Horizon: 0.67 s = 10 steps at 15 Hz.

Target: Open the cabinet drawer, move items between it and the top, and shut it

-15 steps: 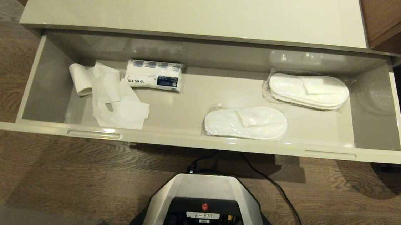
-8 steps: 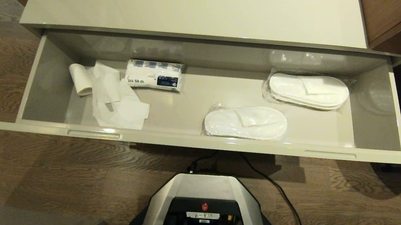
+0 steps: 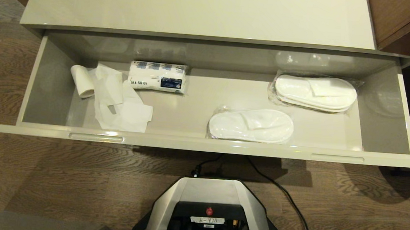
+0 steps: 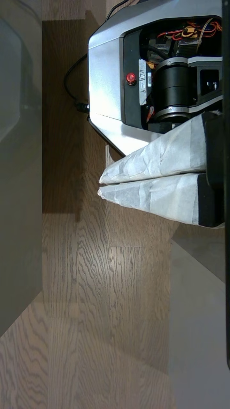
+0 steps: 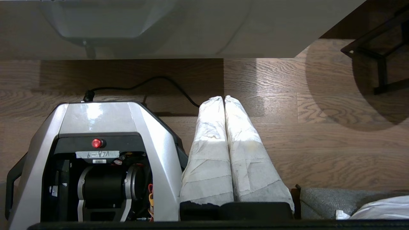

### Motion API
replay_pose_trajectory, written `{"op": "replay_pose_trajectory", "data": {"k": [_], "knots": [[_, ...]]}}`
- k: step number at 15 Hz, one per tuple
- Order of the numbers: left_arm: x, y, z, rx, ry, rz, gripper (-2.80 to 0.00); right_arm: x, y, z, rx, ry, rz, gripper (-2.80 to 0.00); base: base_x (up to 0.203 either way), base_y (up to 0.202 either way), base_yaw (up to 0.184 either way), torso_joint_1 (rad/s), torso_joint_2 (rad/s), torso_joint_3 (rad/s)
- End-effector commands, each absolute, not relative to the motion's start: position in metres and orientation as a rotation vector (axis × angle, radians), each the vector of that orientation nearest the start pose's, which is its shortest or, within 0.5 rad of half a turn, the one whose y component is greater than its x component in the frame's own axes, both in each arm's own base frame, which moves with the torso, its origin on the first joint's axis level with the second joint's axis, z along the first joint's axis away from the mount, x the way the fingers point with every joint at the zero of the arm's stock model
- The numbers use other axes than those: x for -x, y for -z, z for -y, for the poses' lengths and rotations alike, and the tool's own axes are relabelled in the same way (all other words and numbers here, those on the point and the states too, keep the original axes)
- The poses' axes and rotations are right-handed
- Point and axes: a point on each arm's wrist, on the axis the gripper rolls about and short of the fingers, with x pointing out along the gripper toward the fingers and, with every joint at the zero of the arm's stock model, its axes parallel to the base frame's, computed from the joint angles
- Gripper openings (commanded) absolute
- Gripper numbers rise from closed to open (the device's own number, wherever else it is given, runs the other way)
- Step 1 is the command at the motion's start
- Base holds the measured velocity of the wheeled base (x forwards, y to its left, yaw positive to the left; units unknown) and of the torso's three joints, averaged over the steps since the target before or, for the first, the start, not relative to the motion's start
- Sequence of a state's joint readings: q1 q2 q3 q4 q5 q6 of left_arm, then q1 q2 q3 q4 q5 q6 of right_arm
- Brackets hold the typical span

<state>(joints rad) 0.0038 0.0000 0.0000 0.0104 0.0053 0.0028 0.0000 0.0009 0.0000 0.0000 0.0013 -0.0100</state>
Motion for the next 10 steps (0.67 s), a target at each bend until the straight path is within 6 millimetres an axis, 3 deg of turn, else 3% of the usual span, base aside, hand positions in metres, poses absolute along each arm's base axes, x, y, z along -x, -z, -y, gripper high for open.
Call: {"op": "replay_pose_trajectory", "data": {"k": [1, 10], "knots": [[0.0227, -0.0744, 0.0000, -0.003, -0.011, -0.012, -2.80, 0.0226, -0.0751, 0.0000, 0.011, -0.002, -0.003, -2.80, 0.000, 0.000, 0.000, 0.000, 0.00, 0.000], [0.0227, -0.0744, 0.0000, -0.003, -0.011, -0.012, -2.80, 0.0226, -0.0751, 0.0000, 0.011, -0.003, -0.003, -2.80, 0.000, 0.000, 0.000, 0.000, 0.00, 0.000]]}}
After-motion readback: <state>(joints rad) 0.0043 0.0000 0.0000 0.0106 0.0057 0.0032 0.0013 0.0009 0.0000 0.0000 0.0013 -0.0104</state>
